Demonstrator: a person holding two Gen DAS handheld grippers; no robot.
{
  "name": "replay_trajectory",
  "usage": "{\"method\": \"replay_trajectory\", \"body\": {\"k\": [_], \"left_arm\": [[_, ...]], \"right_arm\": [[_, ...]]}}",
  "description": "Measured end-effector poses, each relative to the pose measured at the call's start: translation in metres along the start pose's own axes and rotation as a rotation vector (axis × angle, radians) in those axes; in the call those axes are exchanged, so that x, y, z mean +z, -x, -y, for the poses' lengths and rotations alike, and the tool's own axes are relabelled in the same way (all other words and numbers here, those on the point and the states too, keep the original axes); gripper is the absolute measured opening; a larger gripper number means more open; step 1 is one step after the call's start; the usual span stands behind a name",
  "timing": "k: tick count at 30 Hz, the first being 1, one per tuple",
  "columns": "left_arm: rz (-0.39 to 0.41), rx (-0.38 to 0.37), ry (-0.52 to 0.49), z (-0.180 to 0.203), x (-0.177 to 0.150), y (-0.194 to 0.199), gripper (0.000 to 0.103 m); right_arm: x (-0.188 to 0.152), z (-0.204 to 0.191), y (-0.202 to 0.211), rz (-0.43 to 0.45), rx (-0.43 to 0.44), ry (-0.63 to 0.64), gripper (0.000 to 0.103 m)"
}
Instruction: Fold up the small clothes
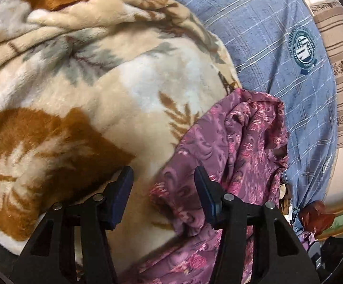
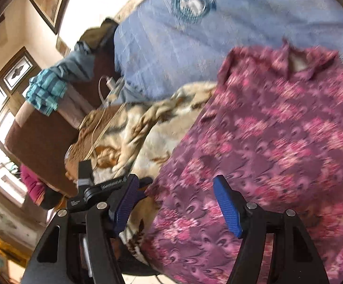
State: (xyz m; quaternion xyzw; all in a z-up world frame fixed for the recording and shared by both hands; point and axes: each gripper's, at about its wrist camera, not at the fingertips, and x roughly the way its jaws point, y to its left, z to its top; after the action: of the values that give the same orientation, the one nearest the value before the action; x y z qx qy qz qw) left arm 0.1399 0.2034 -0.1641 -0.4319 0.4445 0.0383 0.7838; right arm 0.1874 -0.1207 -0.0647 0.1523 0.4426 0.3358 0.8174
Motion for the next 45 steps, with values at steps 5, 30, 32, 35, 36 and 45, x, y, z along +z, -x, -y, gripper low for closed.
{"method": "replay_trajectory", "body": {"k": [5, 30, 32, 35, 36, 45], "left_arm": [[-0.019, 0.054, -0.063, 0.017, -0.005, -0.012, 0.004], [0.198, -0.224, -0.829, 0.15, -0.098, 0.08, 0.003], [0.181, -0.309, -0.861, 0.158, -0.108, 0.089, 0.004], [0.109, -0.41, -0.9, 0.172, -0.128, 0.092, 0.004], [0.073, -0.429, -0.907, 0.176, -0.135, 0.087, 0.004], [-0.328, -0.423, -1.093, 0.199, -0.208, 0.025, 0.021]], "right_arm": [[0.002, -0.004, -0.026, -0.061, -0.013, 0.01, 0.068], [0.109, 0.001, -0.122, -0.357, -0.1, -0.08, 0.002], [0.114, 0.002, -0.076, -0.252, -0.065, -0.065, 0.002], [0.107, 0.03, -0.019, -0.132, 0.031, -0.123, 0.002], [0.094, 0.051, -0.002, -0.101, 0.06, -0.166, 0.002], [-0.005, 0.183, 0.014, -0.13, -0.062, -0.451, 0.015]]}}
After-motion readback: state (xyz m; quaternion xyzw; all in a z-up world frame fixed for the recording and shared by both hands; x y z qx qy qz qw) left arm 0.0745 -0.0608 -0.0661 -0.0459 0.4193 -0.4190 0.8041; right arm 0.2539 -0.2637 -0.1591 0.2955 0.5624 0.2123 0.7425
